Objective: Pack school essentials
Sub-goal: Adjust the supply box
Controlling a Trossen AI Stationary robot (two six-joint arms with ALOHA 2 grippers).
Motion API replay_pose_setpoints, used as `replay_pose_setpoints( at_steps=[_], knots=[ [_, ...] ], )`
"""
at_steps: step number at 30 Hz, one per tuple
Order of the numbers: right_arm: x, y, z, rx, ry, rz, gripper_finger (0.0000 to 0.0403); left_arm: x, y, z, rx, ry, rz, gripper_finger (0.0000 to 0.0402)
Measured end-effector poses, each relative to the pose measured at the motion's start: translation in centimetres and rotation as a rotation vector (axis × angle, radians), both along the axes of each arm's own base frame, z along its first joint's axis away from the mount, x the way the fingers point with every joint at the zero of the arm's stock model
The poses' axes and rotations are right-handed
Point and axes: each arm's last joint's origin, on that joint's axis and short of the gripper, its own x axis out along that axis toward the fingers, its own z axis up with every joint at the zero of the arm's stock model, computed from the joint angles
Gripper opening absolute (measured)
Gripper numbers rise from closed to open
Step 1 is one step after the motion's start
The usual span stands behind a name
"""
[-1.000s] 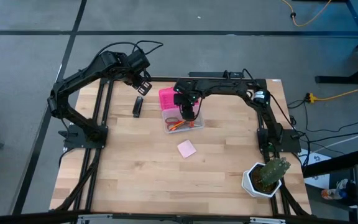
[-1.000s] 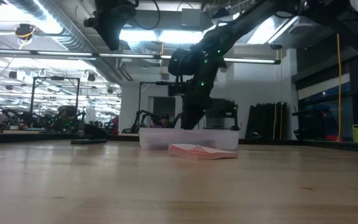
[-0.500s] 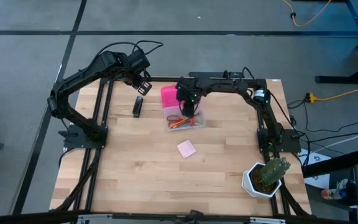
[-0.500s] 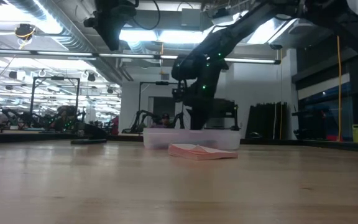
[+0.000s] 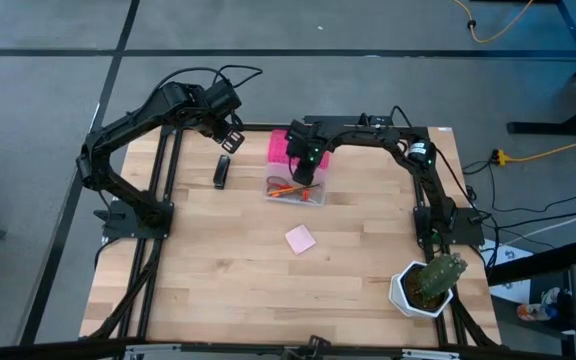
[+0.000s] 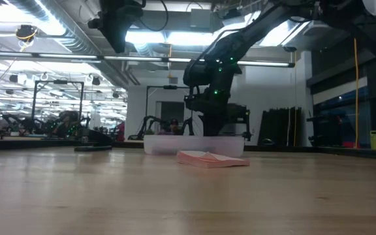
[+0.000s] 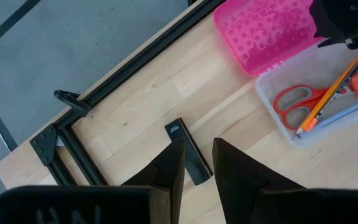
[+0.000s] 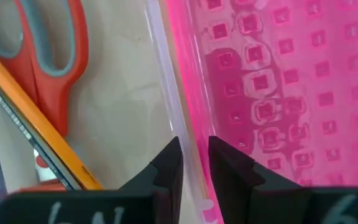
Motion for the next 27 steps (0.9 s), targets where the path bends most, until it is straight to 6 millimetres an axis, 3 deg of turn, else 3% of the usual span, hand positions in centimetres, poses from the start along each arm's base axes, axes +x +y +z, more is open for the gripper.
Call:
replay_pose_setpoints(
  at_steps=[27],
  knots=[
    [-0.01, 0.01, -0.01, -0.119, 0.020, 0.459, 0.0078, 0.00, 0.00, 0.00, 0.000, 0.000, 0.000, 0.0076]
  ],
)
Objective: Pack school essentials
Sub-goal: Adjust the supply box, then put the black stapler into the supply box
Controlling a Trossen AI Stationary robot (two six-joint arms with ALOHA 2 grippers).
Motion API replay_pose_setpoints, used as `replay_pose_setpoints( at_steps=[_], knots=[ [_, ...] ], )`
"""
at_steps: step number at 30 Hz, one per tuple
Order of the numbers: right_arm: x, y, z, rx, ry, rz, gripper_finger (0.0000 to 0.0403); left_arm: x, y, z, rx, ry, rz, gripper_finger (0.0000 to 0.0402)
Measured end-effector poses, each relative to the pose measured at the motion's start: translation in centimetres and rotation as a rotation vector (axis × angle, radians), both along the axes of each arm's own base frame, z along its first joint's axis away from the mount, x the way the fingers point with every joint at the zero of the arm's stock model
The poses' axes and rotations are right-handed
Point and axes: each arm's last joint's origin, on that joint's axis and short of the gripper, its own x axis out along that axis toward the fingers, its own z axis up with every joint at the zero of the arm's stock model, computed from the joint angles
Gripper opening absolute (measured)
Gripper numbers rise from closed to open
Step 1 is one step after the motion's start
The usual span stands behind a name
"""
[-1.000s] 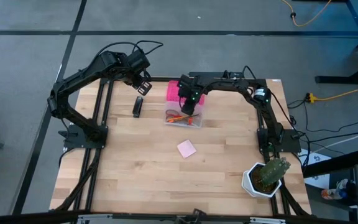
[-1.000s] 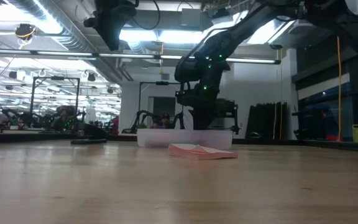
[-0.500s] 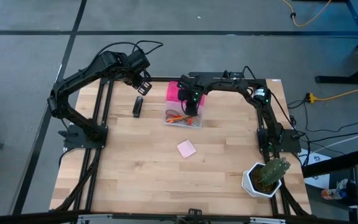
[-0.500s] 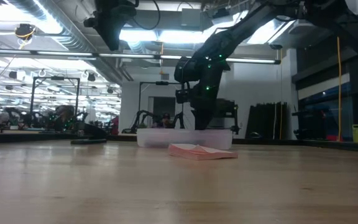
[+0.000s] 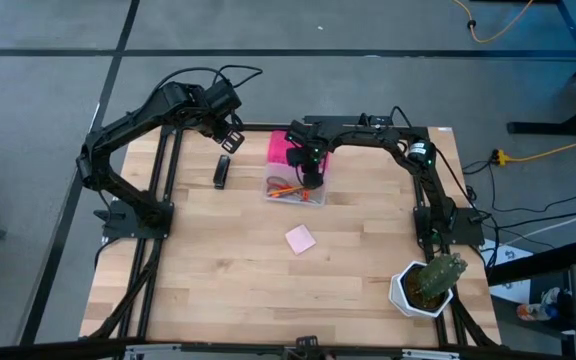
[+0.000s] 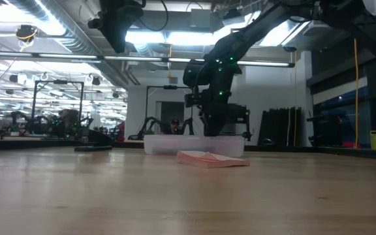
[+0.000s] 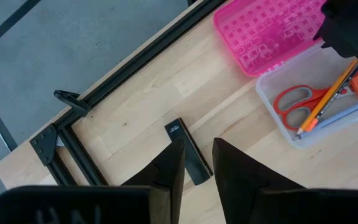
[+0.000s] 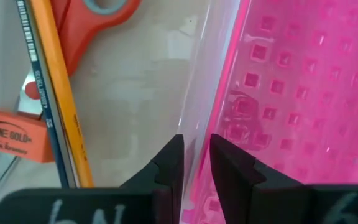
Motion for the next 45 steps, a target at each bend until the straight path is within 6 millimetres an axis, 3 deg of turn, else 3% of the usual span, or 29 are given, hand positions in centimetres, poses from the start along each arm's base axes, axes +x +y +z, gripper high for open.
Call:
replay_pose_setpoints(
  at_steps=[8, 22, 37, 45],
  knots=[
    [0.0, 0.0, 0.0, -0.023, 0.009, 0.099, 0.0078, 0.0, 0.0, 0.0, 0.000, -0.001, 0.001, 0.0076],
    [-0.2, -0.1, 0.1, 0.008, 0.012, -0.013, 0.0078, 0.0, 0.0, 0.0, -0.003, -0.008, 0.018, 0.0076],
    [1.0, -0.5, 5.1, 0.018, -0.041, -0.016, 0.0078, 0.0, 0.0, 0.0, -0.003, -0.008, 0.018, 0.0076],
    [0.1, 0.7, 7.9, 0.204, 0.074, -0.328, 0.0078, 0.0, 0.0, 0.0, -0.003, -0.006, 0.014, 0.0076]
  ],
)
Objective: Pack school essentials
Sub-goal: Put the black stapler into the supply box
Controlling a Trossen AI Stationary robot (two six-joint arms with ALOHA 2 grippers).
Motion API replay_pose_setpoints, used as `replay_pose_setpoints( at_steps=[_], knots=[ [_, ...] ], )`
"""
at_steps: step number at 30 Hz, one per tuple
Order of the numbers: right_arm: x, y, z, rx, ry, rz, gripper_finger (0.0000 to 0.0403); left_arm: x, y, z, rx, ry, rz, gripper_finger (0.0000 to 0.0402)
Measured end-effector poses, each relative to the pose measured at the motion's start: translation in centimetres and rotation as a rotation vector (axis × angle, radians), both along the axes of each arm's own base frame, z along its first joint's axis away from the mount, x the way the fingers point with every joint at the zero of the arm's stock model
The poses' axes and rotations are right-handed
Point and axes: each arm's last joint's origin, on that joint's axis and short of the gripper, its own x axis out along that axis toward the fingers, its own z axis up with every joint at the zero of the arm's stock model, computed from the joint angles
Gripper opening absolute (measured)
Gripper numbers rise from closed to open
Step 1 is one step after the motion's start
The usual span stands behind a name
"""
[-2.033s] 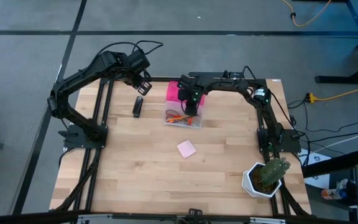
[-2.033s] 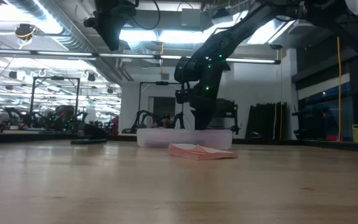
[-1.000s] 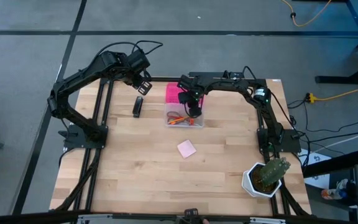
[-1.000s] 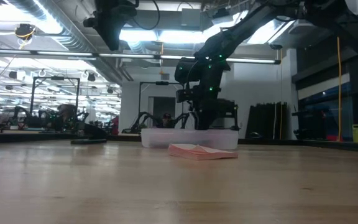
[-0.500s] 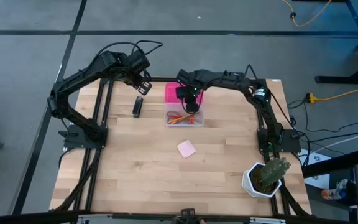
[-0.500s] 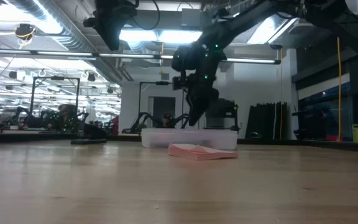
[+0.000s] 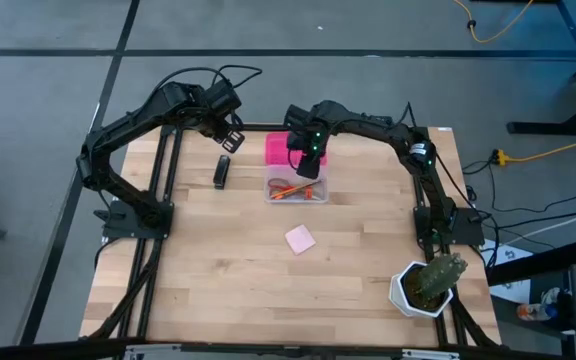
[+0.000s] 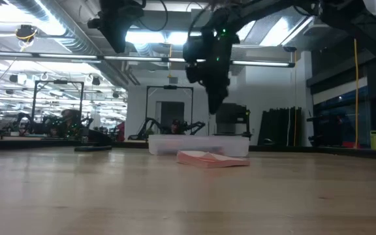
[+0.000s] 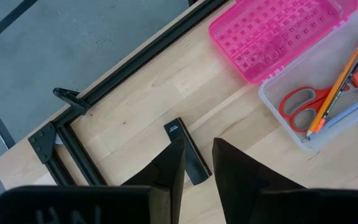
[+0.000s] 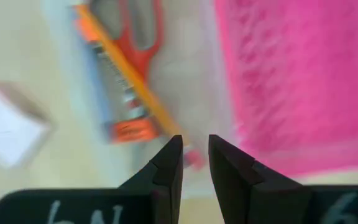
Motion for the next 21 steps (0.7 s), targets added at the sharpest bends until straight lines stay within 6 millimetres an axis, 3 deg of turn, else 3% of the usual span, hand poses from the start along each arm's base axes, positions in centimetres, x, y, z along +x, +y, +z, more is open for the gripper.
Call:
replay_pose_setpoints(
  at_steps=[4, 9, 14, 21],
  knots=[
    [-0.9, 1.6, 2.0, 0.131, 0.048, -0.081, 0.0078, 0.0, 0.0, 0.0, 0.000, 0.000, 0.000, 0.0076],
    [-2.9, 4.6, 5.1, 0.183, 0.122, -0.042, 0.0078, 0.0, 0.0, 0.0, 0.000, 0.000, 0.000, 0.0076],
    [-4.4, 7.6, 8.3, 0.149, 0.023, 0.013, 0.0078, 0.0, 0.0, 0.0, 0.000, 0.000, 0.000, 0.0076],
    [-9.3, 11.7, 10.3, 0.150, -0.087, -0.063, 0.0078, 0.0, 0.0, 0.0, 0.000, 0.000, 0.000, 0.0076]
  ],
)
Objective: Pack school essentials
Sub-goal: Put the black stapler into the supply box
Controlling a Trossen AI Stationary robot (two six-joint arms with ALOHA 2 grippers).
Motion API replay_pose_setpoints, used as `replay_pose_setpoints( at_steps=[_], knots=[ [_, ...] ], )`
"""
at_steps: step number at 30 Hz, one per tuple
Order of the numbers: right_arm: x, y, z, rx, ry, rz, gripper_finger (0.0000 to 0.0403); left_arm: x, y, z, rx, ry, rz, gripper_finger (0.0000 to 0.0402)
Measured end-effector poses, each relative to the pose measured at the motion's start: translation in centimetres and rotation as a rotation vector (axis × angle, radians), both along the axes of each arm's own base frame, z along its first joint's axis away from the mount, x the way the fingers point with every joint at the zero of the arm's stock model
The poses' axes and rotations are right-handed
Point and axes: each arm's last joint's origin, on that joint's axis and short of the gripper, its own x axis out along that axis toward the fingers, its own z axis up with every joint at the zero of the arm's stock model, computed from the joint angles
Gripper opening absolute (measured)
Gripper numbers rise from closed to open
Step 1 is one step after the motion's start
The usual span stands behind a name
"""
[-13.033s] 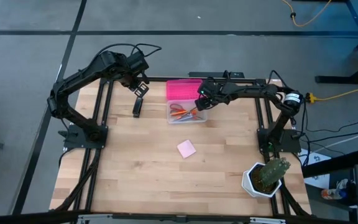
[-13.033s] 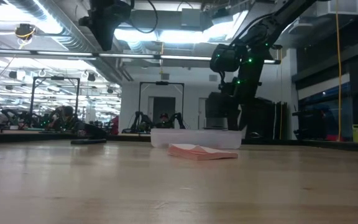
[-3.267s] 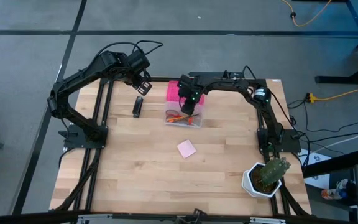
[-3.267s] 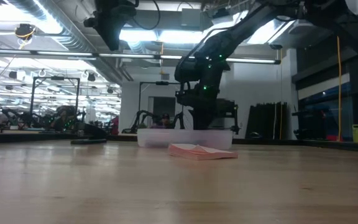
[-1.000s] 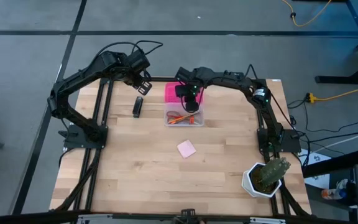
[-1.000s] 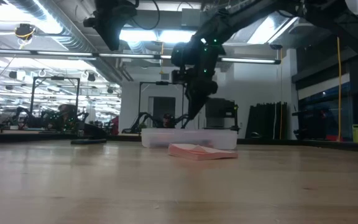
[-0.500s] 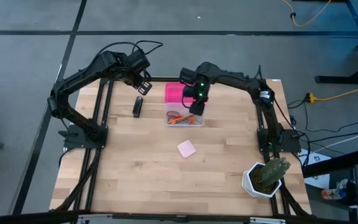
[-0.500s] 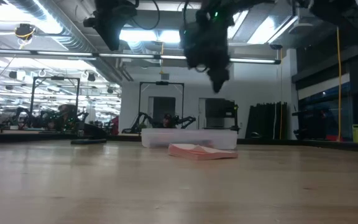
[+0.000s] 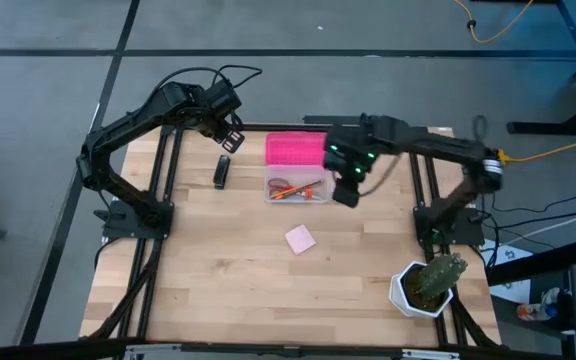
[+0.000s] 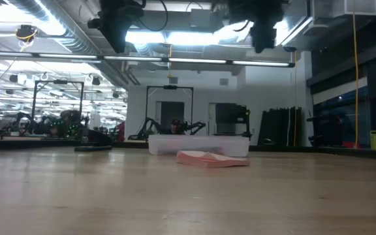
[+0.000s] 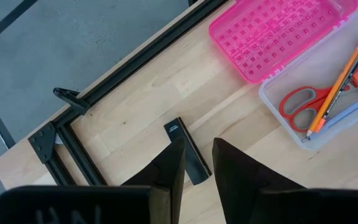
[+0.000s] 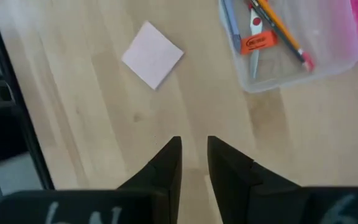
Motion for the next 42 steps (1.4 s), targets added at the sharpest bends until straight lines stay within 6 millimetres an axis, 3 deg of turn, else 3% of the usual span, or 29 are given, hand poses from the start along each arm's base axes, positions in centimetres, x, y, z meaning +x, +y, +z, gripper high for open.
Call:
replay_pose_setpoints(
  at_steps=[8, 16, 24, 29, 36, 42],
  knots=[
    [-5.3, 3.7, -1.5, 0.067, -0.064, -0.178, 0.0078, 0.0, 0.0, 0.0, 0.000, 0.000, 0.001, 0.0076],
    [-6.5, 4.8, -4.1, 0.116, 0.022, -0.249, 0.0086, 0.0, 0.0, 0.0, 0.000, -0.002, 0.003, 0.0076],
    [-6.3, 4.8, -7.0, 0.057, 0.039, -0.348, 0.0185, 0.0, 0.0, 0.0, -0.002, -0.004, 0.008, 0.0076],
    [-5.4, 4.7, -9.3, 0.055, -0.075, -0.391, 0.0241, 0.0, 0.0, 0.0, -0.002, -0.004, 0.008, 0.0076],
    [-3.5, 5.3, -12.8, 0.229, -0.315, -0.527, 0.0251, 0.0, 0.0, 0.0, -0.002, -0.004, 0.008, 0.0076],
    [-1.3, 7.4, -13.9, 0.199, -0.353, -0.448, 0.0251, 0.0, 0.0, 0.0, -0.009, -0.008, 0.005, 0.0076]
  ],
)
